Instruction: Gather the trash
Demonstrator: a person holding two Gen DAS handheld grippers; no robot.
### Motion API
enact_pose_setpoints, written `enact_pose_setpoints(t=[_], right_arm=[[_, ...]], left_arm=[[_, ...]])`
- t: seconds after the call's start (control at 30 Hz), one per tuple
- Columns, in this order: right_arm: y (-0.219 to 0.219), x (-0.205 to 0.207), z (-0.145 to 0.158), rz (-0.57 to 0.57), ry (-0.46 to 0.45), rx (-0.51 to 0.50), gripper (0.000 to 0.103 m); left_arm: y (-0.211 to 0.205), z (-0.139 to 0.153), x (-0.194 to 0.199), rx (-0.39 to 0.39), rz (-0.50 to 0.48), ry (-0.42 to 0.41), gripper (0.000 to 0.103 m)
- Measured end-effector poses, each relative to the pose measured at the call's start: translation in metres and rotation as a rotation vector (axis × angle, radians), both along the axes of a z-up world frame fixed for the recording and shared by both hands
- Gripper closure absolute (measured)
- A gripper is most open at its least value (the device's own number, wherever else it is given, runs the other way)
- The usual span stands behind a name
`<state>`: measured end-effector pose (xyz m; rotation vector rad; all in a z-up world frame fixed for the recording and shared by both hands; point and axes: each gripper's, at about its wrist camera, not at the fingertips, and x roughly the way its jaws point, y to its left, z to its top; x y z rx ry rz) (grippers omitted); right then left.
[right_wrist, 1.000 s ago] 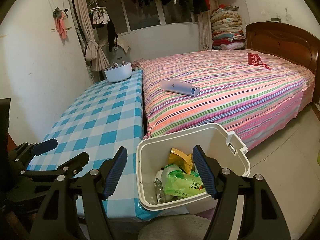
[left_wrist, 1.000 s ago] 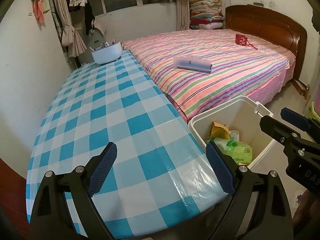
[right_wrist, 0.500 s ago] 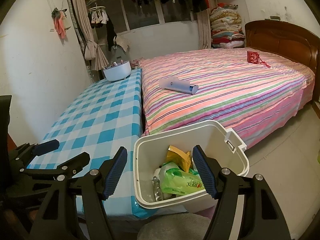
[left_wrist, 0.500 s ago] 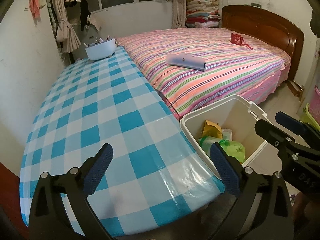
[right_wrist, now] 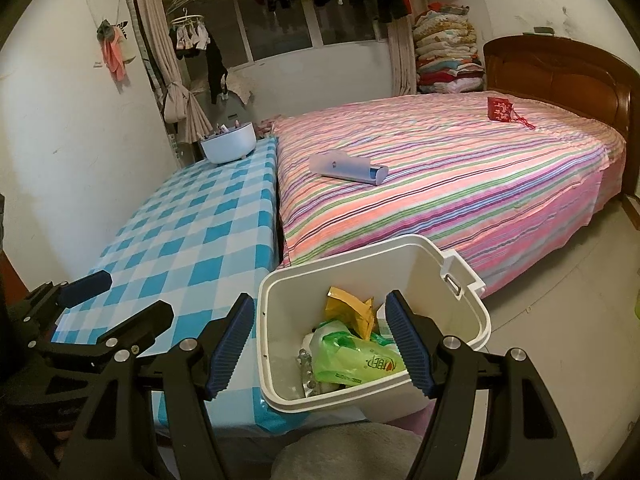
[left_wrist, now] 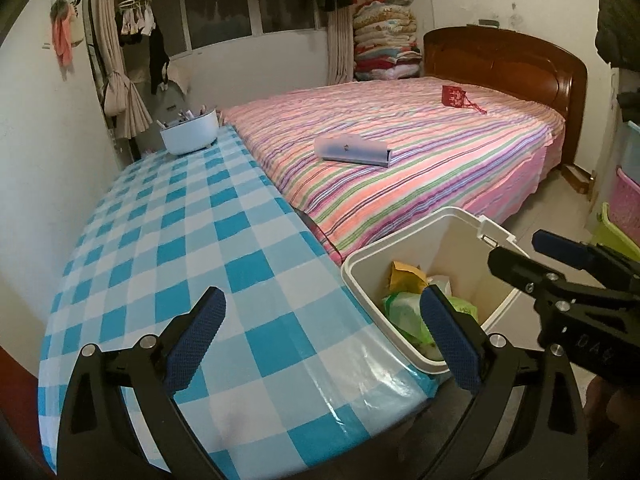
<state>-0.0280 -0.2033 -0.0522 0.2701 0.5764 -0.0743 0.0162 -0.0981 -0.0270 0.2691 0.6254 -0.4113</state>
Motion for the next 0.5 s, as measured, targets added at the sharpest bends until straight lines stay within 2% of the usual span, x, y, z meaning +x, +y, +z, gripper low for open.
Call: enact_pose_setpoints(t=[0.33,0.5], right_arm=[[-0.009,-0.004,0.009,-0.025,-0.031,0.005,0.037],[-0.006,-0.003,0.01,-0.013,-0.036,0.006,0.037]], left_arm=[[0.004,-0.007,-0.002,0.049,0.033,-0.002,0.007],[0.003,0.004,-0.009,0.057,0.051,-0.03,0.007]])
